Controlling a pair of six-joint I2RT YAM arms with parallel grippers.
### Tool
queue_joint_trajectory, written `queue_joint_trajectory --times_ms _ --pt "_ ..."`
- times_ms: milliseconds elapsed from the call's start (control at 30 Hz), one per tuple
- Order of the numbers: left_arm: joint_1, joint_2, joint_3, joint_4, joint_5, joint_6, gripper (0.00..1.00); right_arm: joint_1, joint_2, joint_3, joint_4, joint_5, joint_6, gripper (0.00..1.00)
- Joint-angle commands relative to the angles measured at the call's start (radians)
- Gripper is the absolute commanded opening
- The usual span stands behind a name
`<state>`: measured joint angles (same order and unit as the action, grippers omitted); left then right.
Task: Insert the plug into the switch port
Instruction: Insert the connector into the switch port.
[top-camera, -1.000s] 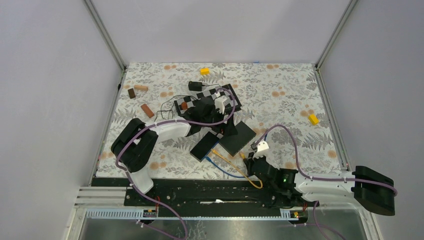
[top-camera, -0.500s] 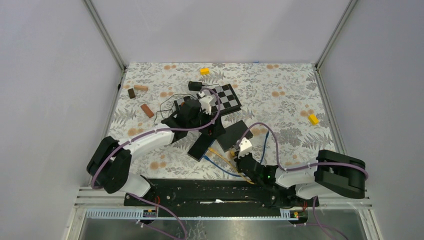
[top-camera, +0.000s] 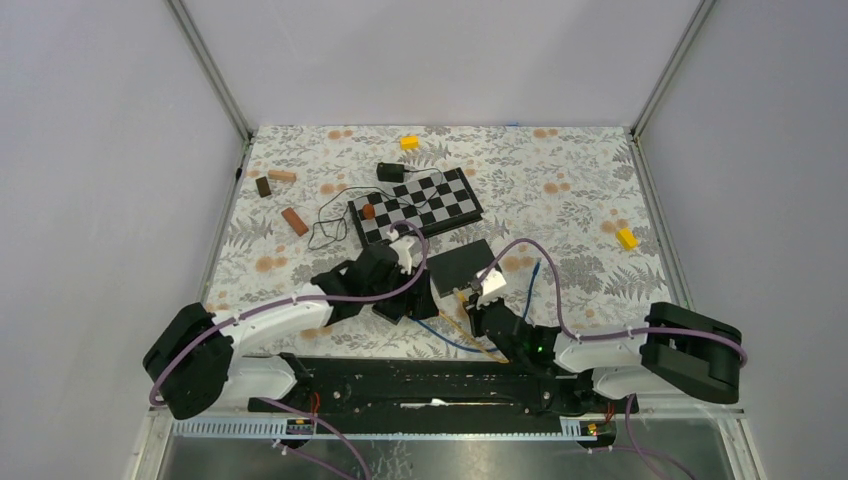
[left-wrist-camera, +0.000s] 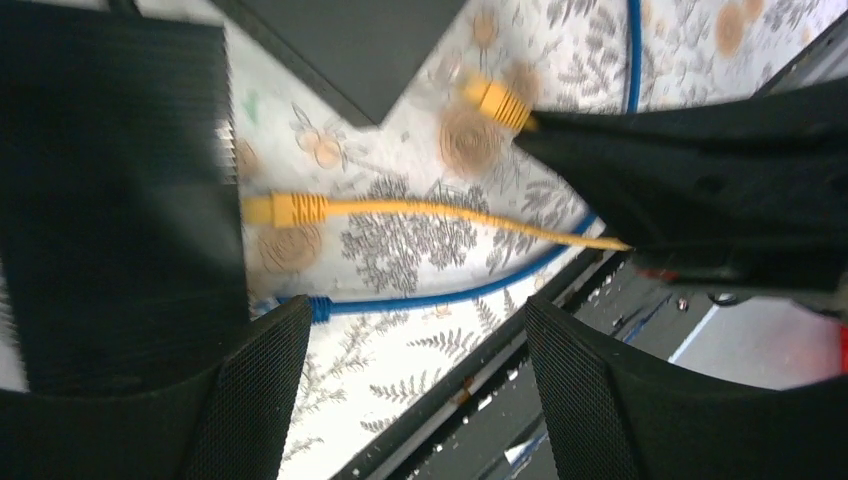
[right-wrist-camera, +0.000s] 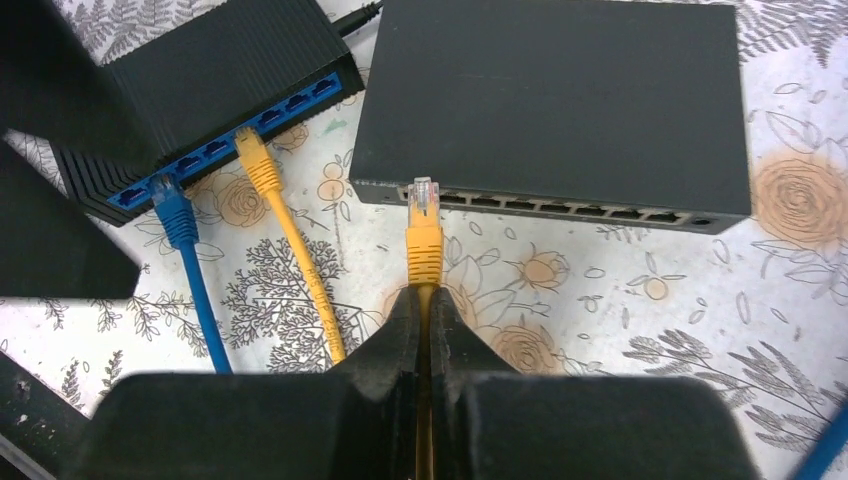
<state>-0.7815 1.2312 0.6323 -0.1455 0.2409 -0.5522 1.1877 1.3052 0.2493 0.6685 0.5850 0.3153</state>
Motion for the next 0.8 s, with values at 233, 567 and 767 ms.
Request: queue_joint_trajectory --times_ms 233,567,767 --pt "-0.048 0.072 -0.088 0.094 -0.048 -0.170 0.76 -0.025 -0.111 -0.065 -0.087 0.053 0.053 0.00" --pt "-0.041 0.053 -0.100 -0.037 -0.160 -0.196 0.78 -0.024 -0.067 -0.058 -0.077 0.050 0.082 0.00" --pt "-0.002 0.027 -0.063 -0.142 -0.302 -0.187 0.78 -0.025 -0.078 -0.059 -0.075 0.042 0.068 0.00"
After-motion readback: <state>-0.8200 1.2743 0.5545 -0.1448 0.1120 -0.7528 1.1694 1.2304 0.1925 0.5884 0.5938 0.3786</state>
